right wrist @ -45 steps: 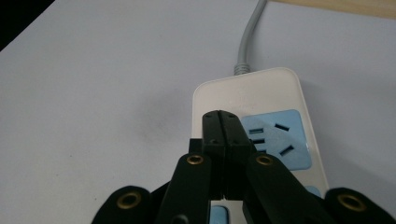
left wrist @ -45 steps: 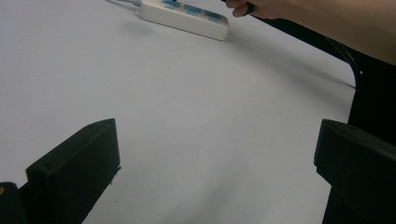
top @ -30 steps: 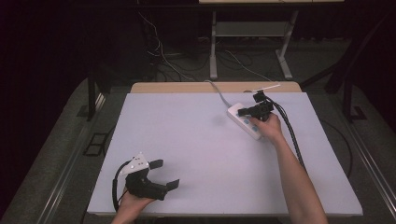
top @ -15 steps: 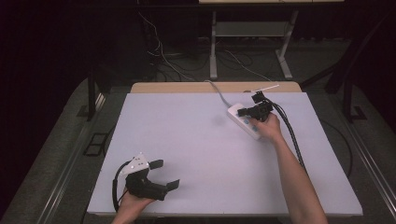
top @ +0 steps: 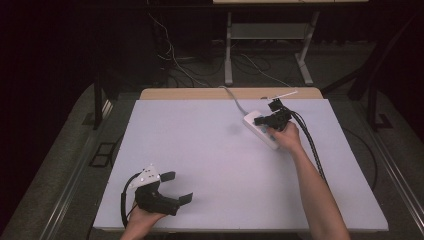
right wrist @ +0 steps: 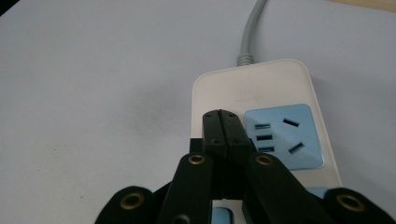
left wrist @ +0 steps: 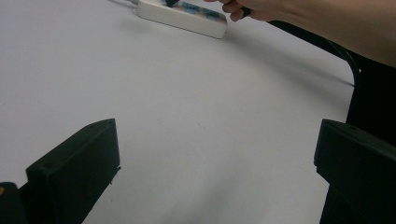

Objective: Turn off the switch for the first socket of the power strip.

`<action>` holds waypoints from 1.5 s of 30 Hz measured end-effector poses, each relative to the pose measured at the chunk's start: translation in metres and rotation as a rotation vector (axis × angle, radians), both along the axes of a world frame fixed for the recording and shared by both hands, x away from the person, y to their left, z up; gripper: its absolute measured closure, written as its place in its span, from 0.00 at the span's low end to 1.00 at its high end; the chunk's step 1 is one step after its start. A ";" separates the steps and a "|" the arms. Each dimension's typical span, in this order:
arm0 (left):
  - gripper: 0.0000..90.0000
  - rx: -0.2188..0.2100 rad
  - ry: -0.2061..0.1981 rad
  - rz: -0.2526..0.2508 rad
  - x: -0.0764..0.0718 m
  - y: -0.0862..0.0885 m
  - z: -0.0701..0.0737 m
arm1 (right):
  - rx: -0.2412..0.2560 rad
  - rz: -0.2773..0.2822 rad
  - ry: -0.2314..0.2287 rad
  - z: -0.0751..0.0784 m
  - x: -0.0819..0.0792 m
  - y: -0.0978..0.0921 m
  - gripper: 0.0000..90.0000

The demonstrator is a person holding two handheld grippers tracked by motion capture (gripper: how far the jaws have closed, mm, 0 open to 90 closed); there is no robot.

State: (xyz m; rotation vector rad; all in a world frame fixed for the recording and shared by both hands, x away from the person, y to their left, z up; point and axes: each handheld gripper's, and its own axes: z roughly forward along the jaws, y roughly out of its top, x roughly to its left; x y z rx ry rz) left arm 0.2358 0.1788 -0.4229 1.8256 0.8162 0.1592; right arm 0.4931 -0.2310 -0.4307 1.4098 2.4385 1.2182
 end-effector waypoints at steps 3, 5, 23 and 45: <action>0.00 0.002 0.003 -0.002 0.001 0.000 -0.001 | -0.001 0.000 0.003 0.000 0.000 0.000 1.00; 0.00 0.003 0.004 -0.002 0.002 0.000 -0.001 | 0.013 0.000 0.011 0.000 0.001 -0.001 1.00; 0.00 0.014 0.024 -0.013 0.005 -0.001 -0.004 | 0.003 0.005 -0.042 0.011 -0.003 0.001 1.00; 0.00 0.018 0.020 -0.020 0.004 -0.002 -0.004 | -0.023 0.013 -0.057 0.046 -0.022 -0.009 1.00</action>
